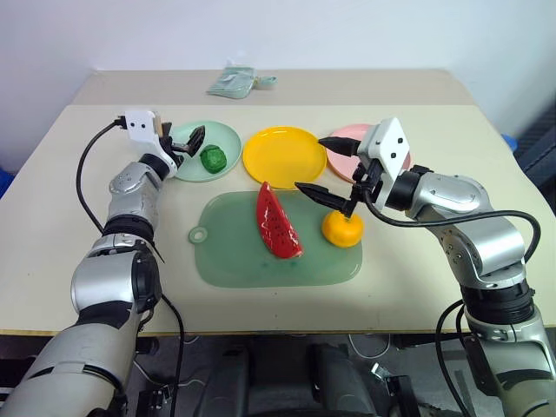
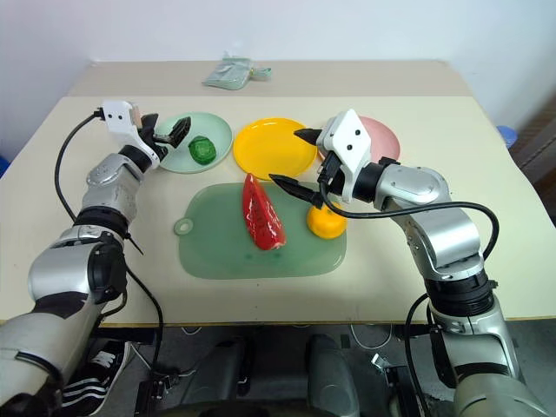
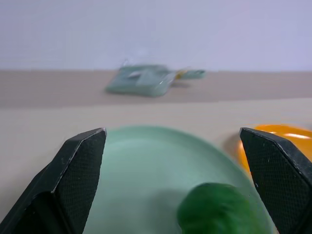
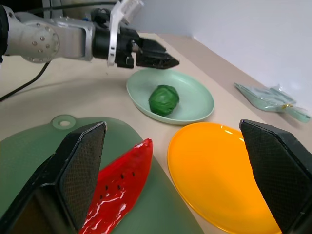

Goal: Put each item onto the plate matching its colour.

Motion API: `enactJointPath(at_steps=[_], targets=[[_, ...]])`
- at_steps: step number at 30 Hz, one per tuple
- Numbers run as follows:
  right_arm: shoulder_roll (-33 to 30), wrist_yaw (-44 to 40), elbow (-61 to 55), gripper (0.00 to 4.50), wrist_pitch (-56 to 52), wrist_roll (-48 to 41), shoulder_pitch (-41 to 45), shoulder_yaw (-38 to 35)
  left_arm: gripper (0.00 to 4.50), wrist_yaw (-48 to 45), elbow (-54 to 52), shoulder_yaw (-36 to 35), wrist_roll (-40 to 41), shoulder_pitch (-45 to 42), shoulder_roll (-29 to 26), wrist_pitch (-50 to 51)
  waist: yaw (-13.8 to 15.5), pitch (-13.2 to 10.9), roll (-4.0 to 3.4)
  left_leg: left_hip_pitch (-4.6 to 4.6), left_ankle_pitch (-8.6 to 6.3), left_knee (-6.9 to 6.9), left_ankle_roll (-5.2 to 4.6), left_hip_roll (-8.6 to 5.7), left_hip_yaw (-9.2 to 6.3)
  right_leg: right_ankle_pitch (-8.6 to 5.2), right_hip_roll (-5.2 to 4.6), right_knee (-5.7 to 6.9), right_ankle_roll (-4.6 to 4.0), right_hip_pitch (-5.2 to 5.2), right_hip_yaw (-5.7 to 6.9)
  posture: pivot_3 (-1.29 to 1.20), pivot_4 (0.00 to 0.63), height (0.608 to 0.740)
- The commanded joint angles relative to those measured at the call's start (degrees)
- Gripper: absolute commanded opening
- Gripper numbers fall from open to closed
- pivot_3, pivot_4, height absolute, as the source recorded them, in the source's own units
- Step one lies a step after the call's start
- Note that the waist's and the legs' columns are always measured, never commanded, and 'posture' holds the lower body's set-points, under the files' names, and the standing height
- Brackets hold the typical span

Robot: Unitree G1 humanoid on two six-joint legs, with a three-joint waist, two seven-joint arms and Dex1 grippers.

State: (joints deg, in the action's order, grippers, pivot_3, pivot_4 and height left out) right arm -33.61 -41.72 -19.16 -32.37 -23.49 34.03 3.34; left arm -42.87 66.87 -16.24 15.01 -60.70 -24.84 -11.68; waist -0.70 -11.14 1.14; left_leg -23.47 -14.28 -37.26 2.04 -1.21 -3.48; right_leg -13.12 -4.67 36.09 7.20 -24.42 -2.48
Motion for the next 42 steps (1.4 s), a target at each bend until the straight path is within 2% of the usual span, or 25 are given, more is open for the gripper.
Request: enactJointPath(at_steps=[1,4,11,21,30,36,42], targets=[[-0.15,0.71,-1.65,4.5,-1.35,-2.1,1.36,-3.39,4.46,-22.11,-16.3,1.53,7.84,3.61,-2.17,10.22,-0.29,0.0,0.0,-0.01,0.0,0.0,0.0,0.0,0.01,0.0,0.0,0.0,0.0,0.0,-0.01,0.0,0.15,0.74],[0.12,1.32,-1.41,4.5,-3.22,-2.91,2.64,-3.79,4.46,-29.85,-28.53,2.92,12.24,9.01,-4.84,20.17,-1.04,-0.01,-0.02,0.02,0.0,0.08,0.0,0.05,0.01,-0.01,0.03,0.01,-0.01,-0.02,-0.03,0.0,0.15,0.74],[0.97,2.93,-0.19,4.5,-5.06,-1.89,4.27,-2.28,4.46,-36.56,-42.42,4.67,16.86,17.61,-10.01,33.85,-1.75,-0.01,-0.03,0.04,0.0,0.08,-0.01,0.06,-0.03,-0.02,0.05,0.04,-0.03,-0.04,-0.03,0.0,0.15,0.74],[0.24,2.44,-0.76,4.5,-6.32,-0.17,3.71,-0.8,4.46,-39.87,-51.3,6.39,18.27,25.49,-13.89,39.3,-1.46,-0.01,-0.03,0.04,0.0,0.06,-0.01,0.06,-0.02,-0.02,0.01,0.03,-0.03,-0.03,-0.03,0.0,0.15,0.74],[6.17,11.59,-3.61,4.5,-31.27,-7.36,12.2,-2.44,4.46,-40.43,-53.18,6.32,18.11,27.46,-14.85,37.76,-1.56,-0.02,-0.04,0.03,0.0,0.08,-0.01,0.07,-0.03,-0.02,0.01,0.03,-0.04,-0.06,-0.04,0.0,0.15,0.74],[17.51,25.36,-1.64,4.5,-49.87,-6.51,22.57,-8.32,4.46,-42.39,-51.92,6.23,17.22,28.06,-16.46,35.49,-1.68,-0.01,-0.04,0.04,0.0,0.15,-0.01,0.07,-0.04,-0.02,0.02,0.05,-0.04,-0.12,-0.04,0.0,0.15,0.74],[21.47,29.46,-1.3,4.5,-56.99,-4.91,25.99,-9.13,4.46,-45.5,-50.68,7.05,16.86,27.87,-18.47,35.51,-1.56,-0.02,-0.05,0.0,0.0,0.14,-0.01,0.05,-0.02,-0.01,-0.01,0.04,-0.04,-0.14,-0.04,0.0,0.15,0.74]])
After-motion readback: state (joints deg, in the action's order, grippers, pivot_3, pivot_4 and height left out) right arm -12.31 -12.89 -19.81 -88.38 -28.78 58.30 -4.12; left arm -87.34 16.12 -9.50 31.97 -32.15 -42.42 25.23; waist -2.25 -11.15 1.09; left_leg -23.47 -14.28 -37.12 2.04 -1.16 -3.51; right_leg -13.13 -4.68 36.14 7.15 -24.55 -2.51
